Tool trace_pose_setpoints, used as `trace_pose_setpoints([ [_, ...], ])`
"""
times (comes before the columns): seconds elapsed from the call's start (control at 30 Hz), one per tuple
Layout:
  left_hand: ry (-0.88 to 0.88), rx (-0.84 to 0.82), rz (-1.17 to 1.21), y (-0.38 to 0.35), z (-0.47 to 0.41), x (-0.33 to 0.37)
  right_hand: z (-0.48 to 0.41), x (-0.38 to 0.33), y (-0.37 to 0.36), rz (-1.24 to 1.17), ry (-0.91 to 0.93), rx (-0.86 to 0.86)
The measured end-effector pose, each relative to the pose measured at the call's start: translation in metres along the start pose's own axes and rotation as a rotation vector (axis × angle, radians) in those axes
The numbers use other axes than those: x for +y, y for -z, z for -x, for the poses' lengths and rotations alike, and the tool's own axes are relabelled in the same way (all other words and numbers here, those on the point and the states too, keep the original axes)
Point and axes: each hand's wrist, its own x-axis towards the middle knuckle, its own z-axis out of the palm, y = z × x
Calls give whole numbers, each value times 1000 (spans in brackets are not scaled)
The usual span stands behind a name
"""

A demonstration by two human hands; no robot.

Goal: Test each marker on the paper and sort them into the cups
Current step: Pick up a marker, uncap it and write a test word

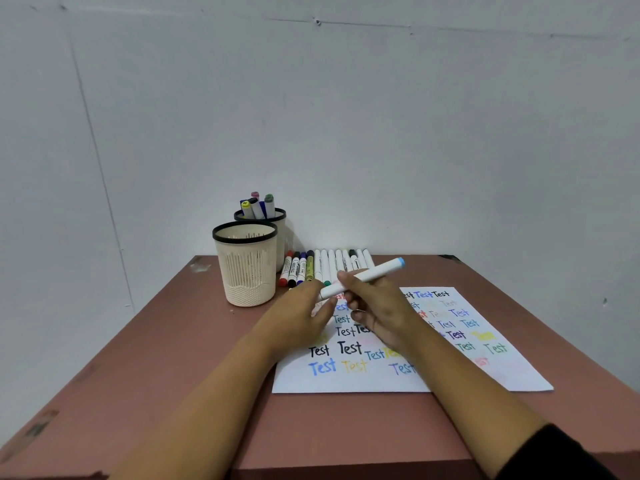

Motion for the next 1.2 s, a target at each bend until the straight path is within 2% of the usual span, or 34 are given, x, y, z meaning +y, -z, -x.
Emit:
trace_pose_setpoints([
  [0.17, 23, -110, 30, 4, 1, 6, -2, 0, 5, -18, -12, -20],
  [0.43, 74, -92, 54, 8, 1, 5, -4, -6, 9, -64, 12, -104],
  [0.5, 92, -52, 69, 11, 1, 5, -4, -8, 8, -76, 16, -89],
  [0.63, 172, 70, 162, 17, 2, 1, -3, -12, 10, -174, 28, 89],
  [0.73, 330, 212, 244, 20, 1, -5, -3, -15, 13, -266, 21, 167],
  [0.8, 437, 238, 347, 20, 1, -11, -3, -14, 11, -276, 13, 149],
  [0.93, 572, 243, 506, 16, 2, -23, -8, -16, 2, -141, 15, 120],
  [1.07, 618, 288, 563, 17, 1, -24, -21, -19, -12, 102, 63, 226],
  [1.2, 628, 306, 613, 19, 3, -22, -35, -12, -33, 226, 115, 303],
])
